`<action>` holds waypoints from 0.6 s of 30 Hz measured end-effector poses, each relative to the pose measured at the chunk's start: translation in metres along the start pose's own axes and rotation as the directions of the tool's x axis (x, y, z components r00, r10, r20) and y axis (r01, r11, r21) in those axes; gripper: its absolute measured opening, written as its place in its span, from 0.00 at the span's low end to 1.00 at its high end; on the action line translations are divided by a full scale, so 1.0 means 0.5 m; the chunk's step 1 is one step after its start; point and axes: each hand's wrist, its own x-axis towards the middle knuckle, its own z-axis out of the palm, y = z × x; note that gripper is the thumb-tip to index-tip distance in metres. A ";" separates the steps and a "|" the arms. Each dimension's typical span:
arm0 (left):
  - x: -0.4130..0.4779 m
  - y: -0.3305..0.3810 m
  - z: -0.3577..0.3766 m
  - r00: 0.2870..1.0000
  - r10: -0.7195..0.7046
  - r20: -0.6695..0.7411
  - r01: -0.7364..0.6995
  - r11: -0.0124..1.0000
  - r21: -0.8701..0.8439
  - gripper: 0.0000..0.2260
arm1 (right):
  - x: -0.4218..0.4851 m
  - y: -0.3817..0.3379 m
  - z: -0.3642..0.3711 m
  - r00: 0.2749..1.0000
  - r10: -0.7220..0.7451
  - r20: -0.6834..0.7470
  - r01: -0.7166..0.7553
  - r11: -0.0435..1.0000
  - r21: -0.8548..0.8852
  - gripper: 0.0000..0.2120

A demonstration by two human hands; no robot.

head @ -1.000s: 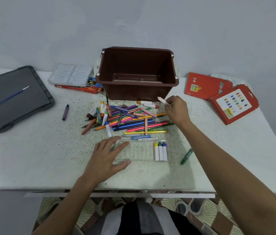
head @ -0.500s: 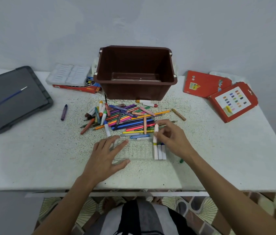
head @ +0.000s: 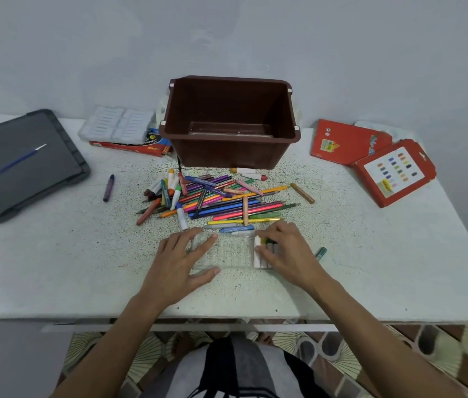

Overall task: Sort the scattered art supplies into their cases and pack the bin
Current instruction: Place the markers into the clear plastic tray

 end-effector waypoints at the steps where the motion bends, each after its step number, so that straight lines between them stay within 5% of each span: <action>1: 0.000 0.000 0.000 1.000 0.000 0.003 0.000 1.000 0.001 0.29 | -0.002 0.003 0.000 1.000 -0.007 -0.002 0.007 1.000 -0.027 0.17; 18: 0.001 0.000 0.000 1.000 -0.007 0.023 0.006 1.000 0.016 0.30 | -0.015 -0.002 0.006 0.994 -0.108 -0.024 0.103 0.980 -0.172 0.18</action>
